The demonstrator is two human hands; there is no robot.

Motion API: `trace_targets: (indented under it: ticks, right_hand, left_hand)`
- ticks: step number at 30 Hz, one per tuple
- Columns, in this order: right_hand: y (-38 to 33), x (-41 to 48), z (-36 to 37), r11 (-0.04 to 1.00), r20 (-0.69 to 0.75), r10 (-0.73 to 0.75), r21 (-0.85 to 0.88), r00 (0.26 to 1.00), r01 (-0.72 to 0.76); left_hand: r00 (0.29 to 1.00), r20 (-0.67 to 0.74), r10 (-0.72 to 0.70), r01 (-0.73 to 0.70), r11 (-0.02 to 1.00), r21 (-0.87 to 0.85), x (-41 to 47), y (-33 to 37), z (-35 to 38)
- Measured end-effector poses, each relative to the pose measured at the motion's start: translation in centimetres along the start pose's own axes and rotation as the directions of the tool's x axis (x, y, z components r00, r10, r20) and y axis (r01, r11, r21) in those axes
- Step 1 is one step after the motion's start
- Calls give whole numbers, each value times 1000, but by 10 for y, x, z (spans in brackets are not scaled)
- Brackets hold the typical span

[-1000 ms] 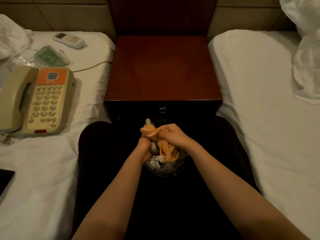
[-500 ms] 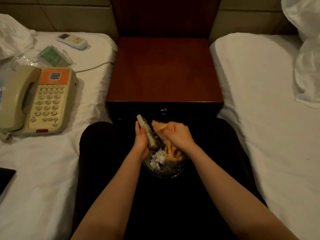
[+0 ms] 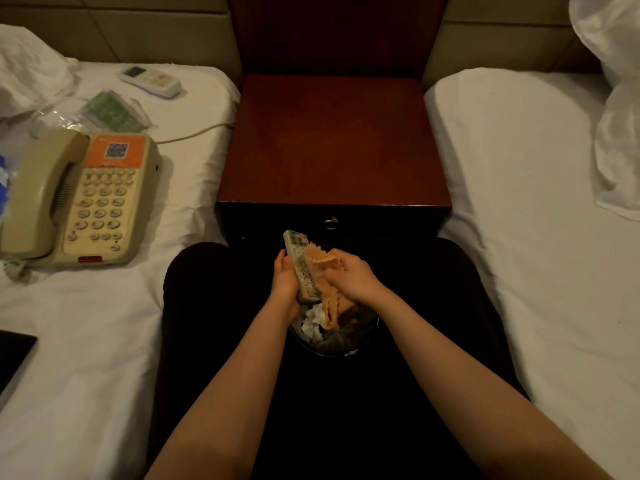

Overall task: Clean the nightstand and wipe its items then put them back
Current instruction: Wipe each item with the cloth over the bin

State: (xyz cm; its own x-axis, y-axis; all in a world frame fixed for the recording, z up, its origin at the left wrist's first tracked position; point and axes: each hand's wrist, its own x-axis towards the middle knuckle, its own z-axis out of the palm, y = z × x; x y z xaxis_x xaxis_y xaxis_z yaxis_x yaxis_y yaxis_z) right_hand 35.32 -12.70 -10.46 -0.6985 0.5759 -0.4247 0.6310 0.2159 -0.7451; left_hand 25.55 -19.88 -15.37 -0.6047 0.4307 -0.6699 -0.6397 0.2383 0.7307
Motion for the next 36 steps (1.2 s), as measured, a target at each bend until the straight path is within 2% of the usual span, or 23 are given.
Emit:
trace_targets:
  ticks: [2, 4, 6, 8, 10, 12, 13, 15, 17, 20, 24, 27, 31, 32, 36]
  right_hand:
    - [6, 1, 2, 995, 7, 76, -69, 997, -75]
    - [10, 1, 1, 988, -89, 105, -102, 990, -114]
    - [8, 1, -2, 995, -158, 83, -49, 984, -92]
    - [2, -1, -3, 998, -134, 57, 26, 989, -54]
    - [2, -1, -2, 997, -98, 62, -39, 993, -66]
    - [1, 1, -5, 986, -172, 121, -92, 978, -138]
    - [0, 2, -9, 984, -222, 149, -59, 964, -166]
    - [-11, 4, -18, 994, -279, 108, 64, 954, -94]
    - [-28, 9, -28, 993, -312, 22, 117, 950, 16]
    - [-55, 24, -37, 983, -366, -33, 155, 930, 96]
    - [-99, 48, -47, 969, -351, -66, 201, 934, 144]
    - [-128, 69, -50, 971, -302, -110, 170, 947, 166]
    - [-167, 104, -44, 961, -235, -274, -18, 933, 278]
    - [-178, 110, -42, 967, -219, -256, -40, 942, 253]
    - [-218, 134, -32, 986, -101, -15, 163, 995, 32]
  left_hand:
    - [1000, 25, 1, -3, 997, 72, 0, -5, 1]
    - [1000, 23, -6, 3, 994, 114, 0, -9, 3]
    - [1000, 4, -2, 2, 993, 122, -2, -7, 5]
    - [999, -37, 5, -1, 994, 107, -3, -3, 6]
    - [998, -57, -5, 11, 995, 103, -5, 1, 6]
    - [999, -29, -25, 28, 994, 107, -11, 7, 6]
    - [1000, 6, -22, 21, 994, 108, -14, 12, 6]
    - [995, 101, 17, -27, 995, 93, -19, 29, 6]
    - [983, 173, 67, -74, 997, 36, -24, 52, 5]
    - [972, 198, 126, -112, 990, -82, -24, 91, 1]
    - [959, 154, 237, -208, 961, -183, -13, 147, -6]
    - [950, 90, 301, -273, 932, -239, -5, 188, -11]
    - [955, -40, 293, -289, 894, -343, 15, 233, -21]
    - [955, -61, 289, -292, 891, -348, 21, 242, -24]
    - [948, -113, 297, -318, 890, -328, 42, 273, -37]
